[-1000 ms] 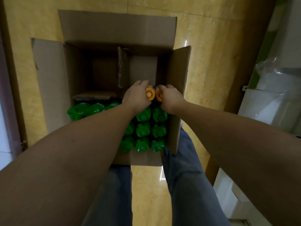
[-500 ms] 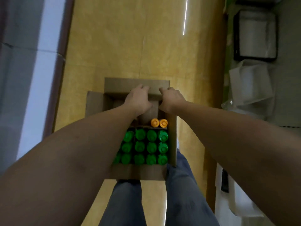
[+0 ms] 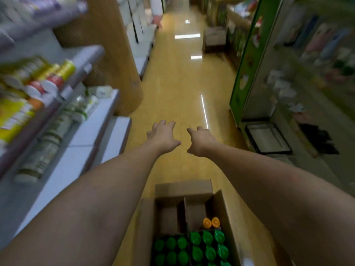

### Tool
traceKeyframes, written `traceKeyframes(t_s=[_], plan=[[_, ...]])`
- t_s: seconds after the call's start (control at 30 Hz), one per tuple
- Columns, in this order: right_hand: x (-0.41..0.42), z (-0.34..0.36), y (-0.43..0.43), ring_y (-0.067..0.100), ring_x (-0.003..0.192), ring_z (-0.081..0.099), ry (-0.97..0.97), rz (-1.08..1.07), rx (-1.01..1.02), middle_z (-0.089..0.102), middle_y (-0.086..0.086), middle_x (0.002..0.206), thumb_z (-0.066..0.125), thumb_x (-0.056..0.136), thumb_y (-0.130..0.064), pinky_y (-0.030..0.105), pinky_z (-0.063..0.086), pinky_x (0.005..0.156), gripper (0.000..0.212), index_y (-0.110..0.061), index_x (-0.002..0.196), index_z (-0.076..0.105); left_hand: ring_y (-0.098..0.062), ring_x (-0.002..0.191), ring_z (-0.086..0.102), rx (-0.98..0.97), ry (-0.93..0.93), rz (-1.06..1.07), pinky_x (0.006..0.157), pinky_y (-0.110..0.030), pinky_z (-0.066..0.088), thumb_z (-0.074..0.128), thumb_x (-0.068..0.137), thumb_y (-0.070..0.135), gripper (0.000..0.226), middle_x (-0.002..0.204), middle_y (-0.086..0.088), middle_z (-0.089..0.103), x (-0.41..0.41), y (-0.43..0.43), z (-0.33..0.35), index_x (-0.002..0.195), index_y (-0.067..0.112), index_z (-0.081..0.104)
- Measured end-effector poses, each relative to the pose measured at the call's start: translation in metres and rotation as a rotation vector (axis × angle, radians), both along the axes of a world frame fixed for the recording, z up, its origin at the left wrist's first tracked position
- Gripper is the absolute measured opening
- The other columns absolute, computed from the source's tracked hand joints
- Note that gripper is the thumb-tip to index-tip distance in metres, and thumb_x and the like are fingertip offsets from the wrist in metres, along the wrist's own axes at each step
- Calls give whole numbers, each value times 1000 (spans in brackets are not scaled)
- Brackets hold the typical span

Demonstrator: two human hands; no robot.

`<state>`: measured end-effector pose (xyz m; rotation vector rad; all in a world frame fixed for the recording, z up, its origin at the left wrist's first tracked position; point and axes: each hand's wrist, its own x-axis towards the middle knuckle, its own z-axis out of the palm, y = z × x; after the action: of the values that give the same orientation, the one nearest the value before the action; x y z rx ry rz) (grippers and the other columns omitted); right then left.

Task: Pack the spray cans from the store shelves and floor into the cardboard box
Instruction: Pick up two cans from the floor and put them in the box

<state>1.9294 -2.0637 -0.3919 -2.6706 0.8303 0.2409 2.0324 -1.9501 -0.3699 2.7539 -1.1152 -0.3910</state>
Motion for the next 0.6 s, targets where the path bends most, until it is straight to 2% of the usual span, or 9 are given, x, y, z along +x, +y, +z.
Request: traceKeyframes(t_s=[0.33,0.6], plan=[[-20,189,28,39,131,44,-274,184,-201,42,17,146,71,91,-30,50,47,103,72,-21,152,35,-34,151,17,-90,-364,113,117,-63,23,65,88,60,80,164,-6,24,-50,49,183,155,30,32],[-71,251,63,39,129,44,-386,397,-244,45,14,140,71,85,-33,51,47,102,73,-22,148,37,-36,149,22,-115,-484,313,117,-63,22,59,89,62,75,163,-5,26,-122,109,246,154,33,34]])
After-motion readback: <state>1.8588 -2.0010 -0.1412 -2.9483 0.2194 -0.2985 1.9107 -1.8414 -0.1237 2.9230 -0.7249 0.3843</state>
